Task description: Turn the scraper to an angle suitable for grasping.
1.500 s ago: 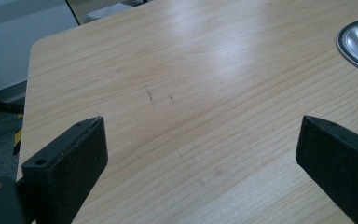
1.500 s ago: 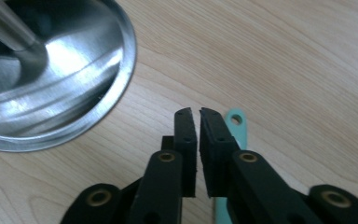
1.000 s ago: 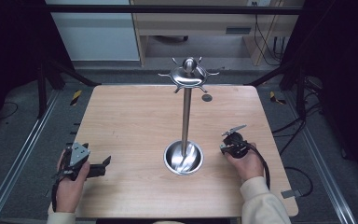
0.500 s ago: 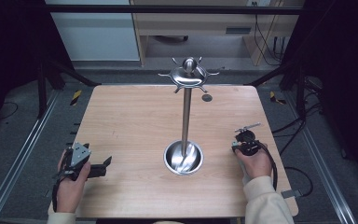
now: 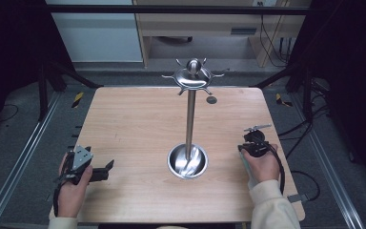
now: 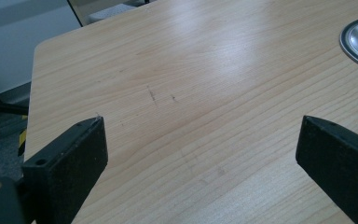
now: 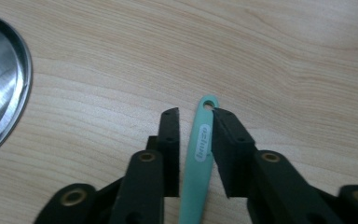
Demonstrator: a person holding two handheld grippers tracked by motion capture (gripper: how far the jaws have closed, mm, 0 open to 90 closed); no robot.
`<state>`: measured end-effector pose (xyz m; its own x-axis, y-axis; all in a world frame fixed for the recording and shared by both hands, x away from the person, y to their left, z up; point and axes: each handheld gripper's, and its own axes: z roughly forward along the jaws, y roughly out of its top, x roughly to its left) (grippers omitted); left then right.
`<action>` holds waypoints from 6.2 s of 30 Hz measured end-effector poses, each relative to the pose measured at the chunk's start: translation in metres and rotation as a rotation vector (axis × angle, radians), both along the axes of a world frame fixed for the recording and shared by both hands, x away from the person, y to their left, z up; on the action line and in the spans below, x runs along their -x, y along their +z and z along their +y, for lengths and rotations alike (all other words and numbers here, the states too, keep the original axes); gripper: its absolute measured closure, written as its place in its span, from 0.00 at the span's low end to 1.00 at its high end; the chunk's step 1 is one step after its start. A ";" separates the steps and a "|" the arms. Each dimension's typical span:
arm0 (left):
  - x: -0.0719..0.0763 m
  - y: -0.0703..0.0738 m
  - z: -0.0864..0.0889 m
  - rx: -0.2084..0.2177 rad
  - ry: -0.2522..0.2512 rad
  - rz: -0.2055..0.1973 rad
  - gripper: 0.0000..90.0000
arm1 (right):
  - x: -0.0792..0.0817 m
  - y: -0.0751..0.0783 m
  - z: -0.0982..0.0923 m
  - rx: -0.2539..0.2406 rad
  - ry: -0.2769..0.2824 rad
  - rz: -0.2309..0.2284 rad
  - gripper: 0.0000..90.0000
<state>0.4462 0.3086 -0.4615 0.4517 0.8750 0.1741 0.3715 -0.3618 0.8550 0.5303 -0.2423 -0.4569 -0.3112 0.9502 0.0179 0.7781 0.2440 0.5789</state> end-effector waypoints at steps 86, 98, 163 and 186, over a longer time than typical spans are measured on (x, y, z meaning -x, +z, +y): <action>-0.002 -0.001 0.018 0.001 0.059 -0.072 0.02 | -0.019 0.115 0.013 0.007 0.142 -0.045 0.83; -0.004 -0.010 0.028 0.027 0.110 -0.026 0.03 | -0.018 0.154 0.015 -0.156 0.209 -0.201 0.83; 0.005 0.007 0.041 0.077 0.107 -0.107 0.04 | 0.072 0.233 0.040 -0.309 0.432 -0.530 0.82; 0.005 0.007 0.040 0.074 0.103 -0.104 0.04 | 0.088 0.244 0.052 -0.363 0.509 -0.572 0.82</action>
